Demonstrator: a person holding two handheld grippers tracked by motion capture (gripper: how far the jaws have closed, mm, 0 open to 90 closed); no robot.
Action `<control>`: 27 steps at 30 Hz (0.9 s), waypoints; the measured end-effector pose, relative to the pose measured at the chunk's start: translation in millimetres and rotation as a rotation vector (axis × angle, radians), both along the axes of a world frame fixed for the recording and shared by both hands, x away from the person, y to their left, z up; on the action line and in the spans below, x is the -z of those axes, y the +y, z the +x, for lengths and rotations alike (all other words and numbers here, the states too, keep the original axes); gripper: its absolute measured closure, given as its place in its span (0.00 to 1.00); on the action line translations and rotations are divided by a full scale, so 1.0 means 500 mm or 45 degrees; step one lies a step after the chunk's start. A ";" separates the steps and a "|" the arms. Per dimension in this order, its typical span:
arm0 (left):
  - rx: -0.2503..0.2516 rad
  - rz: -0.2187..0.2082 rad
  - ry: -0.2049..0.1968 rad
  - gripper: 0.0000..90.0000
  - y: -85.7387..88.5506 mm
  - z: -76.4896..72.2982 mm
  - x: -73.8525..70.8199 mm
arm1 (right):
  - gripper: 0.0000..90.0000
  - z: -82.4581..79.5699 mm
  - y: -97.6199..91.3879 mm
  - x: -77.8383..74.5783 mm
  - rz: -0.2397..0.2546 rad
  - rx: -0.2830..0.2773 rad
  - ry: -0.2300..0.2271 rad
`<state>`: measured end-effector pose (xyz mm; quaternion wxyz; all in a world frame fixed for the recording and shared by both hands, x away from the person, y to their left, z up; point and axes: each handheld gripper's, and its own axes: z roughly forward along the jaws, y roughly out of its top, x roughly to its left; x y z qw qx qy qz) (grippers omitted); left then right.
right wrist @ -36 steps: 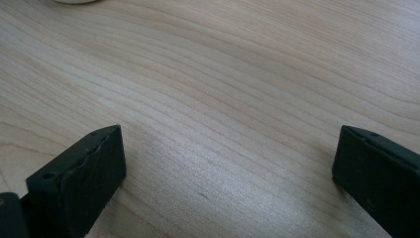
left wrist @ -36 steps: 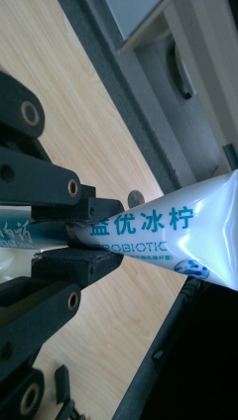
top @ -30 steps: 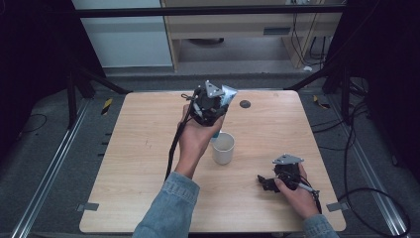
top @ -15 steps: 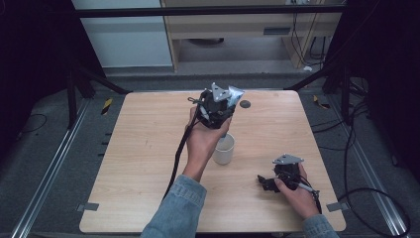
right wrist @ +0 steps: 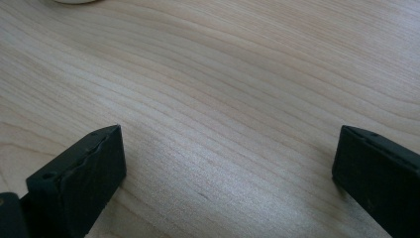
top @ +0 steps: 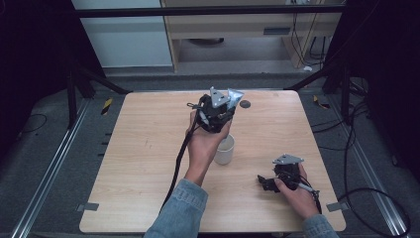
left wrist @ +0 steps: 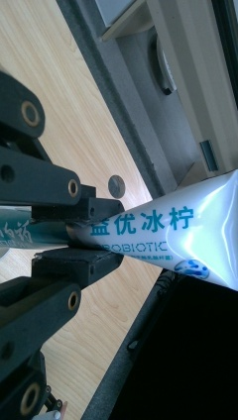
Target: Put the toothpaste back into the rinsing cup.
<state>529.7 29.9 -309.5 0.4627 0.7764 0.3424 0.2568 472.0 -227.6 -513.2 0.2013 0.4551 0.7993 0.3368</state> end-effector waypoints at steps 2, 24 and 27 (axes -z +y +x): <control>0.001 -0.007 0.002 0.87 0.000 -0.001 0.004 | 0.00 0.000 0.000 0.000 -0.001 0.000 0.000; -0.012 -0.059 -0.033 0.87 0.003 -0.012 0.036 | 0.00 0.000 0.000 -0.001 0.003 0.001 0.000; -0.010 -0.058 -0.035 0.86 0.002 -0.012 0.040 | 0.00 0.000 0.000 0.000 -0.003 -0.002 -0.002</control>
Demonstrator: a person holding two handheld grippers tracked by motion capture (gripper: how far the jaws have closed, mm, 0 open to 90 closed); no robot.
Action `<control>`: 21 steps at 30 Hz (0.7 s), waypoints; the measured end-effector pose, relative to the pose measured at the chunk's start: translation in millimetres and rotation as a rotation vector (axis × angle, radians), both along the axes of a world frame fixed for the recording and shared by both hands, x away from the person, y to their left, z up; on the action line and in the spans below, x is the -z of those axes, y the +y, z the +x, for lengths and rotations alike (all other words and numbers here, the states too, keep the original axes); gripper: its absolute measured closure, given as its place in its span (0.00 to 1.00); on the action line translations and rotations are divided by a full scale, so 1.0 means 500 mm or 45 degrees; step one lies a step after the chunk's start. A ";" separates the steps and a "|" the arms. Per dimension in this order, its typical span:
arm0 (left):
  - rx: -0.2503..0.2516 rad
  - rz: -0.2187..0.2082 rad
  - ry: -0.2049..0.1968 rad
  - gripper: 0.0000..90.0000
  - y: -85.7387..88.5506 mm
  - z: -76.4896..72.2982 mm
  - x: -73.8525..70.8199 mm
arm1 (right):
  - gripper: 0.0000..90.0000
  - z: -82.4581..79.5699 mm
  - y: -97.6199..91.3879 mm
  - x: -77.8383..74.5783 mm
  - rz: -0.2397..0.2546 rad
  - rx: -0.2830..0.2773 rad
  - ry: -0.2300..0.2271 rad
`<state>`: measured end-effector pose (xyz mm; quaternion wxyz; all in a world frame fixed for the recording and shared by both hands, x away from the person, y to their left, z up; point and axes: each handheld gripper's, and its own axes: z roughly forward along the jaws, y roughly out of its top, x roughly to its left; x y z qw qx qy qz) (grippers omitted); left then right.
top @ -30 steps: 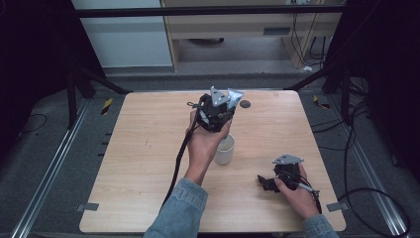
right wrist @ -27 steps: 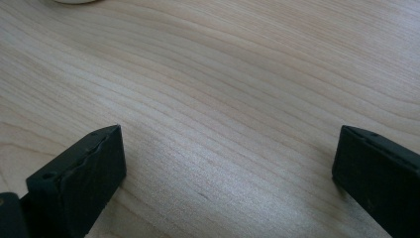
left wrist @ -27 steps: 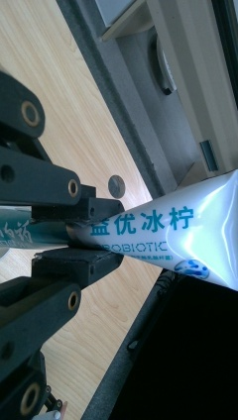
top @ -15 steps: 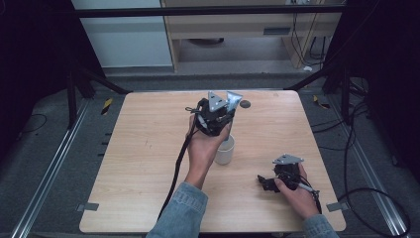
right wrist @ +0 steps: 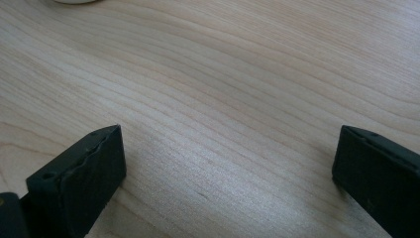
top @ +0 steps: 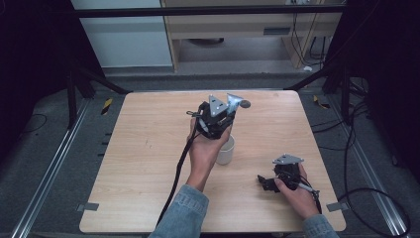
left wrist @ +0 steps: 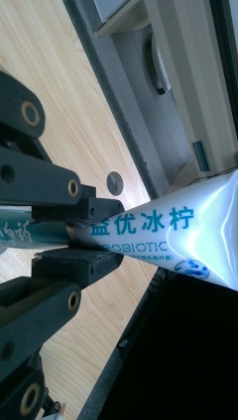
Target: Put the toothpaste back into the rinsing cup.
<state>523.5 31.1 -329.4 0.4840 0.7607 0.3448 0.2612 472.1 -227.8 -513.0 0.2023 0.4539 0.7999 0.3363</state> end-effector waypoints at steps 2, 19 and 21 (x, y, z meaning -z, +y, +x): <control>-0.005 -0.002 -0.001 0.86 0.001 0.000 0.002 | 0.00 0.000 0.000 0.000 0.007 0.003 0.002; -0.008 0.011 -0.003 0.86 0.001 -0.003 0.027 | 0.00 0.000 0.000 0.000 0.006 0.001 -0.001; -0.014 0.015 -0.013 0.86 0.000 -0.005 0.031 | 0.00 0.000 0.000 0.000 0.004 0.000 -0.001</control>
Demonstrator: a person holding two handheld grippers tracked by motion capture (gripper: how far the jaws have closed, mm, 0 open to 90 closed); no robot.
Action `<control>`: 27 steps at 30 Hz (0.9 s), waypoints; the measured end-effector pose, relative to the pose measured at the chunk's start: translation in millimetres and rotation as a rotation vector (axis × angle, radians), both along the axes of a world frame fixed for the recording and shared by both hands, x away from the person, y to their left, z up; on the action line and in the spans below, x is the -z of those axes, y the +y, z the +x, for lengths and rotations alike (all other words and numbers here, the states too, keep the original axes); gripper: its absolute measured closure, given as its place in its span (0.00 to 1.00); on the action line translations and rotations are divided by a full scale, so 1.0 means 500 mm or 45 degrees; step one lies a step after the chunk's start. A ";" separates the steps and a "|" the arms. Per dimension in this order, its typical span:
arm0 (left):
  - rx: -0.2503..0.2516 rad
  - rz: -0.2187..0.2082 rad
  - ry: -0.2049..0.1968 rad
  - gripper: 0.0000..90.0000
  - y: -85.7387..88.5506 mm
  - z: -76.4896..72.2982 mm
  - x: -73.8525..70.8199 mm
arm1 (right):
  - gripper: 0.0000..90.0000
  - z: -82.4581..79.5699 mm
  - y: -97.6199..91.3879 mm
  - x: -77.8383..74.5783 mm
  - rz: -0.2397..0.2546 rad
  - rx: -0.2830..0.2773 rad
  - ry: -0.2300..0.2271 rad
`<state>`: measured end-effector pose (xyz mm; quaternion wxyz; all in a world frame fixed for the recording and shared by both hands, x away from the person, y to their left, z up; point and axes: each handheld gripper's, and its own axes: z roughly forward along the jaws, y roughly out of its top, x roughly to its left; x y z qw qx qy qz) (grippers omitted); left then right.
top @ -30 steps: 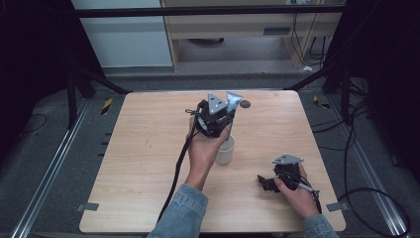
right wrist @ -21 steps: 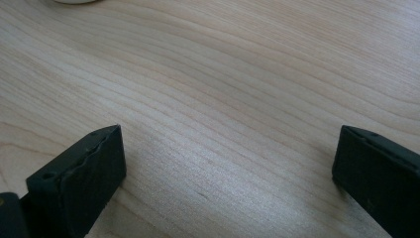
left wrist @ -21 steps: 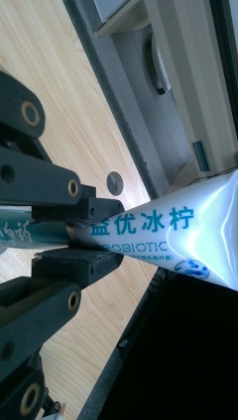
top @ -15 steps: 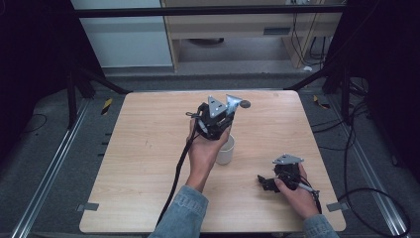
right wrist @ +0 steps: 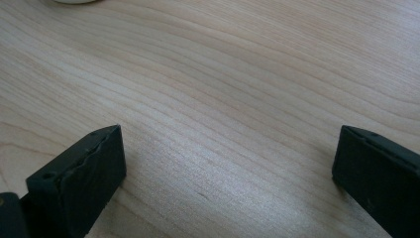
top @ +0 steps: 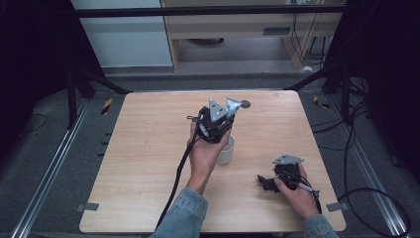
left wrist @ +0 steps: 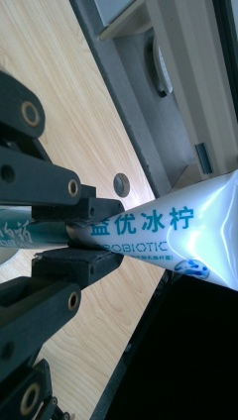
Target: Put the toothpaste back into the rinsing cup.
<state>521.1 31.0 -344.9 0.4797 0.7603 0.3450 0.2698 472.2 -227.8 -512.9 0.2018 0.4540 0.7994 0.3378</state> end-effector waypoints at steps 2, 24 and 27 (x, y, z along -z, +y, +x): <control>0.003 -0.001 0.005 0.87 -0.001 -0.001 0.005 | 0.00 0.000 0.001 0.000 0.003 0.004 0.002; -0.004 -0.019 0.021 0.86 0.006 0.002 0.038 | 0.00 0.000 0.000 0.000 0.002 0.002 0.002; -0.006 -0.020 0.023 0.86 0.006 0.003 0.044 | 0.00 0.000 0.000 0.000 0.001 0.002 0.001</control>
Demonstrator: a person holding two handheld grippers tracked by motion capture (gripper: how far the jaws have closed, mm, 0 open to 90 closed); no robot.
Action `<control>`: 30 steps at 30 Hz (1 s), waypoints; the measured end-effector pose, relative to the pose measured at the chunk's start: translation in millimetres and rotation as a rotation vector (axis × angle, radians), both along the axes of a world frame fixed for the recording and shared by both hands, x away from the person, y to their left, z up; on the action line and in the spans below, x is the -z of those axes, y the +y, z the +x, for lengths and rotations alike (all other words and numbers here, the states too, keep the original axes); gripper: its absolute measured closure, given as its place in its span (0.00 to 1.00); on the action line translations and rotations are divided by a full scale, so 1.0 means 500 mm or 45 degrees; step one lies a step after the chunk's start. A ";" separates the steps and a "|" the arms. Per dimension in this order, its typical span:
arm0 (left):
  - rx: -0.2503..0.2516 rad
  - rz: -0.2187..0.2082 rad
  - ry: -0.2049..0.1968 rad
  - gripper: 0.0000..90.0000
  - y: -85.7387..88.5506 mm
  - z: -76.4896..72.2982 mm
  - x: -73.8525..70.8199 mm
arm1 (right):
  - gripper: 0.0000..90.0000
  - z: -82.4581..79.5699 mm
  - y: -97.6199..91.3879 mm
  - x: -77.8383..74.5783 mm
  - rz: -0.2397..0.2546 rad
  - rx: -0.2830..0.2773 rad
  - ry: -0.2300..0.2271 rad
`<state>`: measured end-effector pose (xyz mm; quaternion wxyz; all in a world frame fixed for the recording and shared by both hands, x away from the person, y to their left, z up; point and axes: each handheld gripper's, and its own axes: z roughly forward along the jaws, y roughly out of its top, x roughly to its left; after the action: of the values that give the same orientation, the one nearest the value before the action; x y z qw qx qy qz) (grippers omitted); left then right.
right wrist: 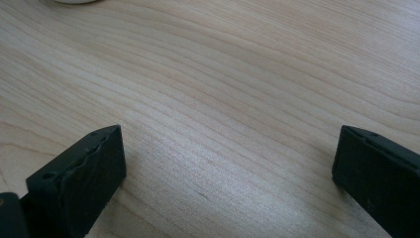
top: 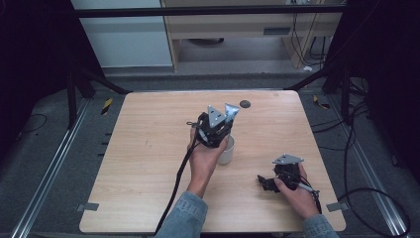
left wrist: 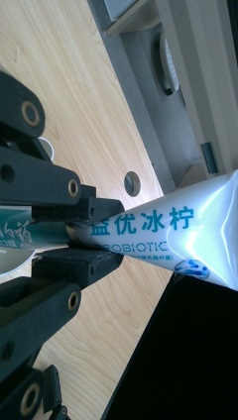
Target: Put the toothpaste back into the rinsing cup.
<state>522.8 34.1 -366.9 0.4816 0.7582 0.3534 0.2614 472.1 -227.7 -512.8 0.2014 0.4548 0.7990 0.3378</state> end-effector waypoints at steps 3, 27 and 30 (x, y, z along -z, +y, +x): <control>-0.003 -0.005 -0.003 0.86 -0.001 0.000 0.005 | 0.00 0.000 0.000 0.000 0.002 0.000 -0.001; -0.015 0.001 -0.004 0.86 -0.006 0.001 0.033 | 0.00 0.000 0.000 0.000 0.003 0.001 0.000; -0.018 0.004 -0.006 0.86 -0.006 0.003 0.037 | 0.00 0.000 0.000 0.000 0.001 -0.001 -0.002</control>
<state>524.0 31.2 -385.5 0.4795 0.7557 0.3574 0.2669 472.2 -227.7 -513.0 0.2018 0.4544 0.7989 0.3386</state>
